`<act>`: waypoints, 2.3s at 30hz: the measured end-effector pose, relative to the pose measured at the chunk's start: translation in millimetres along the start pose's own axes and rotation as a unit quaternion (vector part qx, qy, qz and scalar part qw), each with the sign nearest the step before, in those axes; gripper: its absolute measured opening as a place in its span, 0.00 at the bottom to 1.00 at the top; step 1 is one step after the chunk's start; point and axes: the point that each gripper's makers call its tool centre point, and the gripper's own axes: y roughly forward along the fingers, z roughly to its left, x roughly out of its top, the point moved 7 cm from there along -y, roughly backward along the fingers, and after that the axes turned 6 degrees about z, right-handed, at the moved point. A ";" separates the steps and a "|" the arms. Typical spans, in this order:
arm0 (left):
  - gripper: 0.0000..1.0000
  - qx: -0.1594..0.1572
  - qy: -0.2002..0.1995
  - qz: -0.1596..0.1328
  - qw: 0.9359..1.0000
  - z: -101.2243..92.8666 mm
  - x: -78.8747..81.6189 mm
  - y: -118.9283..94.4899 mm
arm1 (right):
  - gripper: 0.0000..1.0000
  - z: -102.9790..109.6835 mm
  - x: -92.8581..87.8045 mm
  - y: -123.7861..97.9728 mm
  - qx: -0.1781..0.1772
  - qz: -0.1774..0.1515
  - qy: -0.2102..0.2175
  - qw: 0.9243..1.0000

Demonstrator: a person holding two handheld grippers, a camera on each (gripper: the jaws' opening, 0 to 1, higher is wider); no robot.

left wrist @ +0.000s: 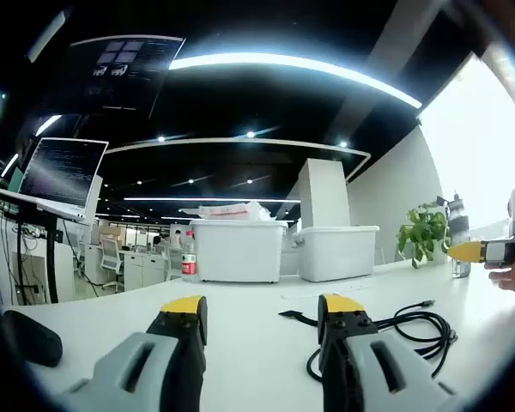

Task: Coil the Type-C to USB data cable on the desktop and secure it with Velcro straps.

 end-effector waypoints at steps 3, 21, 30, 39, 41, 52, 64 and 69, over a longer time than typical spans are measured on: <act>0.53 0.004 -0.004 0.004 1.000 1.1 -0.9 -0.1 | 0.65 1.1 -1.2 -0.1 0.006 0.005 0.005 1.000; 0.55 0.012 -0.005 0.004 1.000 2.9 -1.0 -0.6 | 0.51 0.9 -2.5 -1.6 0.003 0.015 0.005 1.000; 0.60 0.032 -0.012 0.016 0.999 10.9 -3.4 -1.4 | 0.67 -6.0 -4.7 -0.4 -0.017 0.020 0.009 1.000; 0.62 0.049 0.005 0.039 0.998 12.2 -6.1 -1.3 | 0.67 -12.6 -3.5 -0.8 -0.033 0.024 0.012 0.999; 0.62 0.055 0.014 0.041 0.998 12.5 -4.7 -2.9 | 0.66 -12.6 -0.6 -1.9 -0.036 0.023 0.006 0.999; 0.66 0.033 0.022 0.016 0.999 3.6 10.1 -2.7 | 0.67 -10.5 12.3 -6.9 -0.030 0.018 -0.032 0.999; 0.65 0.015 0.028 0.024 0.999 -0.2 12.5 0.9 | 0.66 -12.2 17.4 -6.9 -0.012 0.022 -0.034 0.999; 0.65 0.001 0.036 0.025 0.999 -2.0 16.6 2.4 | 0.67 -10.6 19.9 -3.3 0.012 0.026 -0.027 0.999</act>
